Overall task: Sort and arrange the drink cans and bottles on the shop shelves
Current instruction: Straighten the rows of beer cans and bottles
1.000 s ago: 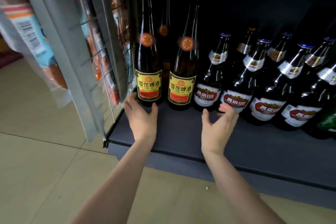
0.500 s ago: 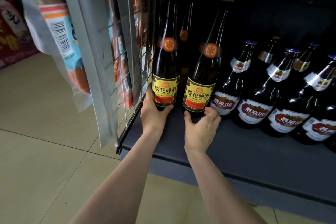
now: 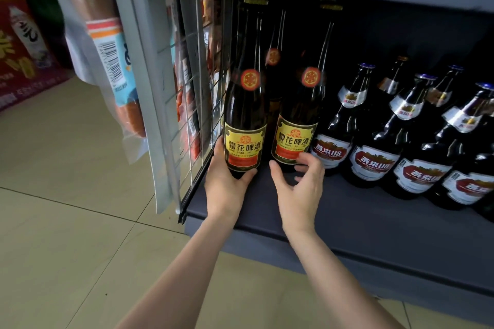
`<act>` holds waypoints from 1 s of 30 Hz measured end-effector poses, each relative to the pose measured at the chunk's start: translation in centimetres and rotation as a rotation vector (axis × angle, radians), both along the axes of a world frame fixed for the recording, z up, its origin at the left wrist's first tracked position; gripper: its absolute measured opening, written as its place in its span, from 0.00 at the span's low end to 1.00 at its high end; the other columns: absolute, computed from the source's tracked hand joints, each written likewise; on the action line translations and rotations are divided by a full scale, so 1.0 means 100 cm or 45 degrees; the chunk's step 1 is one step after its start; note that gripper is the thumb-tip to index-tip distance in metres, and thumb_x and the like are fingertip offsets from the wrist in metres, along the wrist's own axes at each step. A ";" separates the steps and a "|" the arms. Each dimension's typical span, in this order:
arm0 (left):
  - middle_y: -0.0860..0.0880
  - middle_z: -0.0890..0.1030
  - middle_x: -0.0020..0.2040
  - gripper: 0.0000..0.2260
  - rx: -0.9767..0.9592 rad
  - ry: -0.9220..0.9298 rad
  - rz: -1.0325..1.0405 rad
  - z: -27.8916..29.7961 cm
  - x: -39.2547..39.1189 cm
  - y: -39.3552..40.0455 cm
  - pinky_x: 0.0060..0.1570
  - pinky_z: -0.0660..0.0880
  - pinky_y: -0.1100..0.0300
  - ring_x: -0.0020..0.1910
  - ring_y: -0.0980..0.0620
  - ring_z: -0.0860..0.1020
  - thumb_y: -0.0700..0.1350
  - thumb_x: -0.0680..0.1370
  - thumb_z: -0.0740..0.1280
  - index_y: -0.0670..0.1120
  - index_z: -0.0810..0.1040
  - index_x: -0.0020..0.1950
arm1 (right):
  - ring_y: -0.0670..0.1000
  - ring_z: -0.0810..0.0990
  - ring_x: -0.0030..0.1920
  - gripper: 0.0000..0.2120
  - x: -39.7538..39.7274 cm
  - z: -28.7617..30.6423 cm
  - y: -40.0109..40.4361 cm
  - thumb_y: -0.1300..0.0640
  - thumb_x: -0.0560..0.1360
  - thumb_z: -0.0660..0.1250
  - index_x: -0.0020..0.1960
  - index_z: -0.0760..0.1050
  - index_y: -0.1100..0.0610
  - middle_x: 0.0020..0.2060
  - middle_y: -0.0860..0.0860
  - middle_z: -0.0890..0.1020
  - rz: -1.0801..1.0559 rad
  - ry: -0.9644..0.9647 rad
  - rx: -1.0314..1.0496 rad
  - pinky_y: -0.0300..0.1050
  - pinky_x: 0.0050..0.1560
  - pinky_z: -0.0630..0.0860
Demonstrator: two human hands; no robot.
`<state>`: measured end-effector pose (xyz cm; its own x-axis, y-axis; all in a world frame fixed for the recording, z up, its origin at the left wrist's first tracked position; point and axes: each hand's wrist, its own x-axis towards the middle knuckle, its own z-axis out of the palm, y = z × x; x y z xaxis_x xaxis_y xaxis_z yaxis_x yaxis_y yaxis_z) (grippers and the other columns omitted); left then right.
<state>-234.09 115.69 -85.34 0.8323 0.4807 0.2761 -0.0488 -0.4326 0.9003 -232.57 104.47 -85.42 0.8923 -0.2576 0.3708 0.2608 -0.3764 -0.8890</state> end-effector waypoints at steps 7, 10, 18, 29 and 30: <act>0.52 0.75 0.63 0.39 0.092 0.040 -0.185 -0.001 -0.033 -0.036 0.58 0.69 0.65 0.61 0.55 0.73 0.48 0.67 0.76 0.52 0.59 0.73 | 0.43 0.75 0.58 0.30 -0.008 0.049 -0.027 0.48 0.64 0.76 0.61 0.67 0.49 0.55 0.42 0.76 0.445 0.081 0.027 0.47 0.61 0.73; 0.54 0.76 0.61 0.39 0.101 0.051 -0.264 0.000 -0.036 -0.062 0.56 0.70 0.65 0.61 0.56 0.74 0.49 0.68 0.76 0.54 0.58 0.73 | 0.44 0.76 0.57 0.31 -0.014 0.052 -0.046 0.50 0.63 0.77 0.62 0.67 0.48 0.54 0.40 0.77 0.379 0.078 0.056 0.51 0.61 0.74; 0.53 0.75 0.63 0.40 0.077 0.111 -0.417 0.002 -0.024 -0.116 0.63 0.70 0.57 0.63 0.55 0.72 0.49 0.69 0.75 0.54 0.55 0.74 | 0.46 0.76 0.60 0.42 -0.016 0.056 -0.108 0.39 0.57 0.73 0.67 0.67 0.52 0.58 0.44 0.78 0.298 0.120 0.057 0.52 0.61 0.75; 0.47 0.73 0.64 0.24 -0.088 0.031 0.061 0.006 0.032 -0.030 0.59 0.66 0.63 0.63 0.51 0.71 0.48 0.76 0.67 0.45 0.65 0.69 | 0.49 0.74 0.61 0.36 -0.025 -0.003 -0.103 0.52 0.63 0.78 0.65 0.64 0.54 0.59 0.50 0.74 0.110 0.202 0.010 0.46 0.60 0.73; 0.46 0.71 0.66 0.26 -0.113 0.085 0.101 0.007 0.046 -0.029 0.61 0.65 0.61 0.65 0.50 0.69 0.48 0.76 0.67 0.44 0.64 0.70 | 0.52 0.72 0.62 0.38 -0.022 -0.006 -0.093 0.52 0.62 0.78 0.66 0.64 0.57 0.59 0.52 0.73 0.013 0.167 -0.003 0.49 0.60 0.73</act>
<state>-229.47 112.81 -84.64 0.8058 0.5657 0.1752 0.0435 -0.3515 0.9352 -234.82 95.20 -85.99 0.9358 -0.2477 0.2510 0.1458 -0.3764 -0.9149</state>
